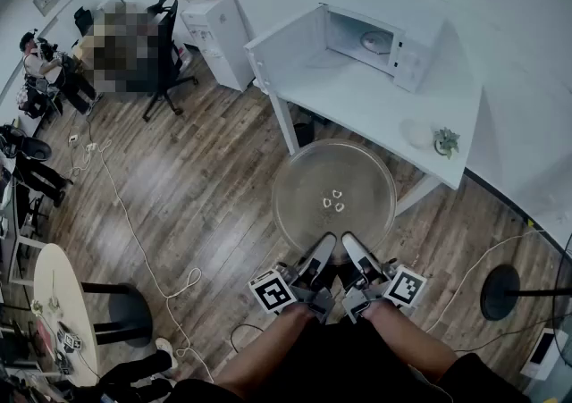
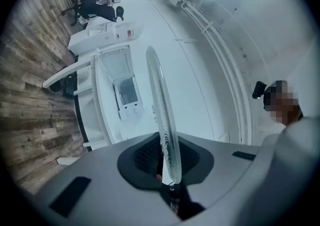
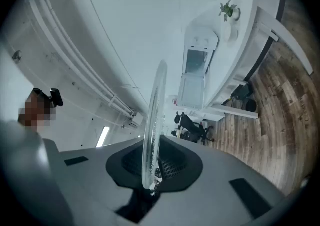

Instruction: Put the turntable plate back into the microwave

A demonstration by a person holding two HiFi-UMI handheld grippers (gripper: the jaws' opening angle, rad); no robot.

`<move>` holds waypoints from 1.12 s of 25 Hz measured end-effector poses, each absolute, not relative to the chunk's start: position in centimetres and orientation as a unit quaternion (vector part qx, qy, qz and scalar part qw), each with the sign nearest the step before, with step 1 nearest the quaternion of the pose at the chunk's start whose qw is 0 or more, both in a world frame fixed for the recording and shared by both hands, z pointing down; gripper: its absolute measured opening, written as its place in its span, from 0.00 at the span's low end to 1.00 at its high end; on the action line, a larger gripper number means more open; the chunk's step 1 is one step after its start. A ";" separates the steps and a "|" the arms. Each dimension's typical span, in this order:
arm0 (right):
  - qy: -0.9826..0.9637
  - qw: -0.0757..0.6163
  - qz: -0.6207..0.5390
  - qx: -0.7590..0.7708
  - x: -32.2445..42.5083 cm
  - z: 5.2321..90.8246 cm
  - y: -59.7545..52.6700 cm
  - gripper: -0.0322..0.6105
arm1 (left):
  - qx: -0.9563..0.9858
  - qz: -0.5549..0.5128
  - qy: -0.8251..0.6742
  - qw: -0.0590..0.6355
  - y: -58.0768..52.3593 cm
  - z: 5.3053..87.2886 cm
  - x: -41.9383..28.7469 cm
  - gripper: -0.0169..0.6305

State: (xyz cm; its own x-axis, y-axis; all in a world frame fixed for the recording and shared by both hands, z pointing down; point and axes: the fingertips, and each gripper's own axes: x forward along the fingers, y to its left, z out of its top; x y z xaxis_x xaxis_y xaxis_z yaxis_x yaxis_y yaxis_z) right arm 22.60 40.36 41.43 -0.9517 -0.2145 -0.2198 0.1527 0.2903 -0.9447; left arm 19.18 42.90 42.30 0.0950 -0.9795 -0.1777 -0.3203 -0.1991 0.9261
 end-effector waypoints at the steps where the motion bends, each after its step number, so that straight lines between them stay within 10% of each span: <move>1: 0.789 0.154 -0.595 -0.021 22.5 41.5 40.4 0.13 | 0.638 -0.439 -0.510 0.375 42.9 42.3 19.1 0.10; 28: 0.812 0.191 -0.545 -0.085 13.5 41.9 38.1 0.15 | 0.678 -0.407 -0.500 0.354 40.4 42.3 9.6 0.12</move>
